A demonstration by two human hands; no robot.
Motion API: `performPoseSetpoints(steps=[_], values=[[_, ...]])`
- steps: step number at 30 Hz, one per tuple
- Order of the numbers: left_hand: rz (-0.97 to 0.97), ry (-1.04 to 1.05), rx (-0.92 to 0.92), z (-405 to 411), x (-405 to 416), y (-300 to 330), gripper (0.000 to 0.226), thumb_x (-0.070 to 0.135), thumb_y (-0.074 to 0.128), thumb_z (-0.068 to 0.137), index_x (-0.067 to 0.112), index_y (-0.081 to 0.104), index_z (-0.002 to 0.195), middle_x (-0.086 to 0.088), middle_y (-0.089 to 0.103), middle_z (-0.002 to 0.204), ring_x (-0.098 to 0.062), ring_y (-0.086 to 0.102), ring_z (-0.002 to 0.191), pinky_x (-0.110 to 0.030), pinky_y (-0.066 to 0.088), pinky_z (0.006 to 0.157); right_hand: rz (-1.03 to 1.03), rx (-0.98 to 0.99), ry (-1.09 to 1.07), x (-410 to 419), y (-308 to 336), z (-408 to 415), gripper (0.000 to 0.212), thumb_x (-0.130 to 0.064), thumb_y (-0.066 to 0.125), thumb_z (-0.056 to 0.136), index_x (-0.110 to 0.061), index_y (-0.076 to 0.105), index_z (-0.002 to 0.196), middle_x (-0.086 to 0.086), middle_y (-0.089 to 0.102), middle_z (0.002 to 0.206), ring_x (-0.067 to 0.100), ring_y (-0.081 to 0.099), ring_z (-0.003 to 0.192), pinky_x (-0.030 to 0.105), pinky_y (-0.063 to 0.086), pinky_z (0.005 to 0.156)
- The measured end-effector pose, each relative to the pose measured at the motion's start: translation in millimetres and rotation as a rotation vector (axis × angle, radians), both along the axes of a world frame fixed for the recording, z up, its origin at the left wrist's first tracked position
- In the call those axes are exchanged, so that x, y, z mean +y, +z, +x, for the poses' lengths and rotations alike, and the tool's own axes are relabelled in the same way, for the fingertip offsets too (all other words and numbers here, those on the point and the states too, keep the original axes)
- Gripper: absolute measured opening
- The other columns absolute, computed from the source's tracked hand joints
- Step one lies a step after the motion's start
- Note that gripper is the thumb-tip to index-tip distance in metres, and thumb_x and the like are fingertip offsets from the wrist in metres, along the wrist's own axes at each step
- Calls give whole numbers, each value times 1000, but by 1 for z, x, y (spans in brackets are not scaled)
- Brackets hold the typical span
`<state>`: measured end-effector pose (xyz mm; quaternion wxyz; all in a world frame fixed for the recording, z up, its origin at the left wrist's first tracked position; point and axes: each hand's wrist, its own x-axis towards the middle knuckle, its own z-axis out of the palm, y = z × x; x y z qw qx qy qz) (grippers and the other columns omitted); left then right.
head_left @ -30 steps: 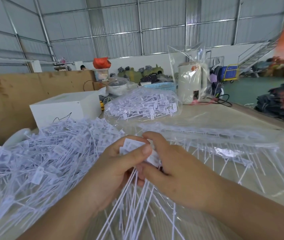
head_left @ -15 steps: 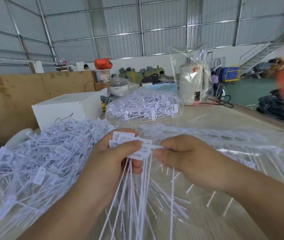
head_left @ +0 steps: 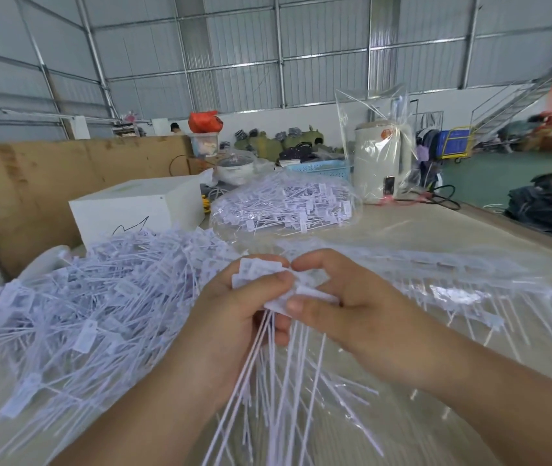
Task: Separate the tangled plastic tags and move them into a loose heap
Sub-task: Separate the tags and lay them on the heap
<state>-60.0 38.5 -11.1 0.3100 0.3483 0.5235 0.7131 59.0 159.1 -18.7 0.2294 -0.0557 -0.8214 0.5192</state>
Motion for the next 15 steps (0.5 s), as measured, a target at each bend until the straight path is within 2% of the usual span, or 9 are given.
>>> performPoseSetpoints(steps=[2,5,7,9,13,15], values=[[-1,8,19,0,0,-1,14,16,71,63,24,74,74,-15,64,66,-18,53,45,-26,44,42,-52,-6,-19,-1,-2,-1,33,-31,67,90,-22,53,119,-21,59,56,-3,51,46,8,35,44],[-48,-45,35,0,1,-3,18,21,69,67,16,72,84,-12,57,55,-25,51,49,-28,44,50,-110,2,119,-9,-3,0,22,-25,57,98,-5,58,108,-6,68,67,8,52,46,20,40,41],[-107,-91,68,2,2,-4,30,27,73,71,8,68,93,-8,55,51,-29,53,56,-26,43,48,-160,-3,111,-14,-6,-2,22,-28,56,99,-7,58,105,1,68,71,15,50,47,25,42,41],[-128,-89,40,4,3,-4,38,36,76,70,8,68,94,-11,55,53,-30,55,55,-27,46,48,-243,2,73,-16,-11,-5,15,-25,58,98,-10,58,99,3,65,68,16,51,46,25,44,40],[-88,-68,-36,7,4,-3,43,44,50,92,6,68,102,-23,66,67,-35,62,55,-34,53,54,-359,62,28,-17,-12,-8,11,-21,60,96,-15,64,88,10,61,64,16,48,42,22,39,37],[-80,22,53,6,5,-7,42,46,46,96,13,70,106,-26,70,83,-38,68,71,-40,57,68,-413,99,23,-16,-10,-8,11,-20,62,95,-13,66,88,14,57,65,15,47,39,21,37,36]])
